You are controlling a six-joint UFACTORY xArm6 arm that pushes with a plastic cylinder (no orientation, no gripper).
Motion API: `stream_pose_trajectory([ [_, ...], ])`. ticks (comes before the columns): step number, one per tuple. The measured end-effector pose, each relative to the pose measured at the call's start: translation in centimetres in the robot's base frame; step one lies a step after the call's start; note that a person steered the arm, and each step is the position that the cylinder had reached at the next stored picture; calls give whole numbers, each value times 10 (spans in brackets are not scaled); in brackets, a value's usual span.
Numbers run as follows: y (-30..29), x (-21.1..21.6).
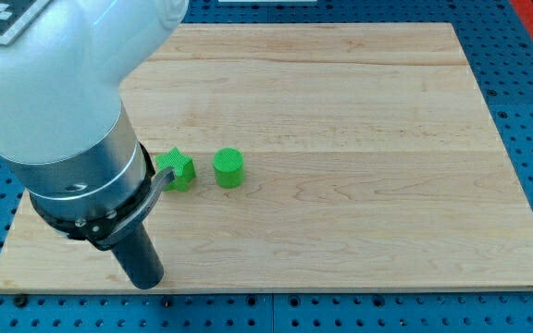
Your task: Form a group with the red circlehexagontriangle and the green blocks
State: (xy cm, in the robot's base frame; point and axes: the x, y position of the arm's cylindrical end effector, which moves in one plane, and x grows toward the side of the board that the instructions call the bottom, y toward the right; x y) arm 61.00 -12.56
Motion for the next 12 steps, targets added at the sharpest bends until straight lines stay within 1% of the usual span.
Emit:
stream_pose_trajectory([
  [1, 5, 0],
  [2, -10, -10],
  [3, -54, -36],
  [4, -115, -20],
  [5, -177, -34],
  [6, -179, -43],
  [7, -179, -106],
  [8, -167, -126],
  [9, -127, -131],
  [10, -103, -134],
  [11, -105, -111],
  [12, -49, -107],
])
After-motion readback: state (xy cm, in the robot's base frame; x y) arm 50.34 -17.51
